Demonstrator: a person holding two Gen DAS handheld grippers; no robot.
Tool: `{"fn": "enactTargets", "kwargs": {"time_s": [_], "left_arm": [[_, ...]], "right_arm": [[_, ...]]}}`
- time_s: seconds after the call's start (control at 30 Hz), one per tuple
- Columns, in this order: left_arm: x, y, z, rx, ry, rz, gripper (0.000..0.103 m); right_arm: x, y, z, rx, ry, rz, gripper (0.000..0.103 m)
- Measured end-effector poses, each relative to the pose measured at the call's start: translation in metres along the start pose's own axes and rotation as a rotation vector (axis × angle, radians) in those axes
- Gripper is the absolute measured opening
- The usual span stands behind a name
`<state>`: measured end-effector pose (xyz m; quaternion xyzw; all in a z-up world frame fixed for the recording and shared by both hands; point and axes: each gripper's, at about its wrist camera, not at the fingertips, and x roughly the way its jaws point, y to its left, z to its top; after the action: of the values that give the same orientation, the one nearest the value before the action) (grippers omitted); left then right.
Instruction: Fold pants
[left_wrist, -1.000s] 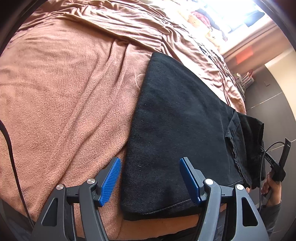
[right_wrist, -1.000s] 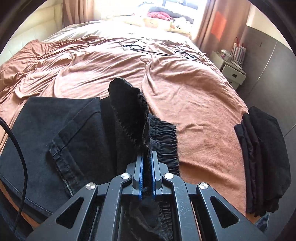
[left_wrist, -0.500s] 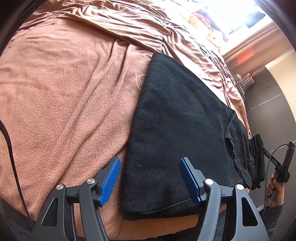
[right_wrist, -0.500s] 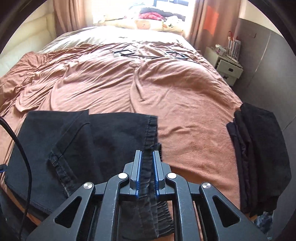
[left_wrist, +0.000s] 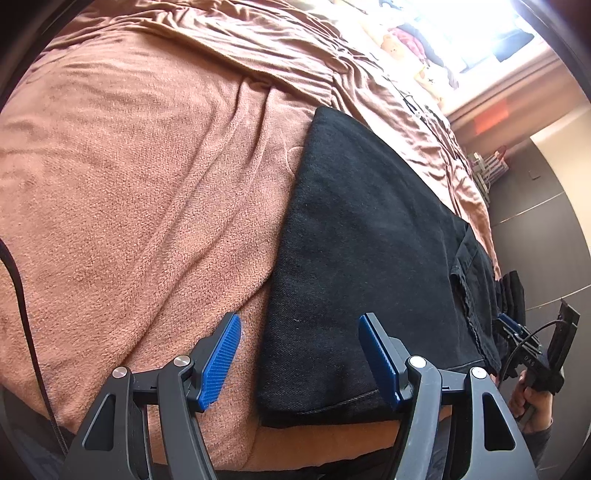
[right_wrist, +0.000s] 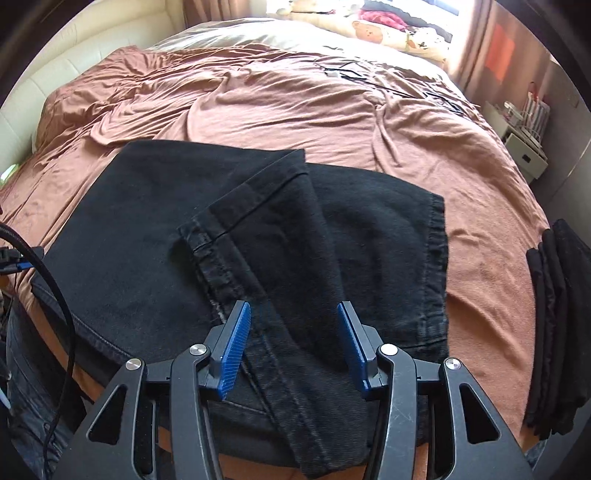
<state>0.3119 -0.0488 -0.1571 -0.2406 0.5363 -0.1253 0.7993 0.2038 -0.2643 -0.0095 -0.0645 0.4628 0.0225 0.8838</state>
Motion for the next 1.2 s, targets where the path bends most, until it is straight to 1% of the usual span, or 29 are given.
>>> {"fn": "enactTargets", "kwargs": {"time_s": [0.23, 0.37, 0.5, 0.53, 0.57, 0.6, 0.63, 0.7, 0.77, 0.87, 1.2], "left_arm": [[0.0, 0.0, 0.001, 0.0, 0.0, -0.002, 0.068], [0.001, 0.002, 0.002, -0.005, 0.003, -0.001, 0.068], [0.003, 0.002, 0.003, -0.005, 0.006, 0.002, 0.068], [0.004, 0.001, 0.004, -0.004, 0.007, 0.002, 0.068], [0.004, 0.0, 0.005, -0.003, 0.008, 0.003, 0.068], [0.005, -0.001, 0.005, -0.001, 0.009, 0.004, 0.068], [0.005, -0.001, 0.005, 0.0, 0.009, 0.004, 0.068], [0.005, -0.002, 0.005, 0.001, 0.011, 0.004, 0.068], [0.005, -0.004, 0.005, 0.004, 0.011, 0.004, 0.068], [0.005, -0.005, 0.005, 0.006, 0.01, 0.002, 0.068], [0.008, -0.009, 0.005, 0.009, 0.014, 0.006, 0.068]], "right_arm": [[0.027, 0.015, 0.007, -0.063, 0.056, 0.042, 0.046], [0.044, 0.014, 0.009, -0.082, 0.092, -0.003, 0.046], [0.05, 0.016, 0.013, -0.107, 0.085, -0.041, 0.046], [0.052, 0.016, 0.014, -0.112, 0.087, -0.057, 0.044], [0.053, 0.016, 0.015, -0.117, 0.088, -0.078, 0.037], [0.054, 0.015, 0.016, -0.114, 0.087, -0.081, 0.033], [0.054, 0.013, 0.017, -0.103, 0.086, -0.078, 0.031], [0.053, 0.007, 0.02, -0.086, 0.082, -0.077, 0.014], [0.05, -0.002, 0.025, -0.062, 0.072, -0.077, 0.005], [0.04, -0.011, 0.021, -0.017, 0.041, -0.08, 0.003], [0.007, -0.058, 0.012, 0.145, -0.044, -0.081, 0.002]]}}
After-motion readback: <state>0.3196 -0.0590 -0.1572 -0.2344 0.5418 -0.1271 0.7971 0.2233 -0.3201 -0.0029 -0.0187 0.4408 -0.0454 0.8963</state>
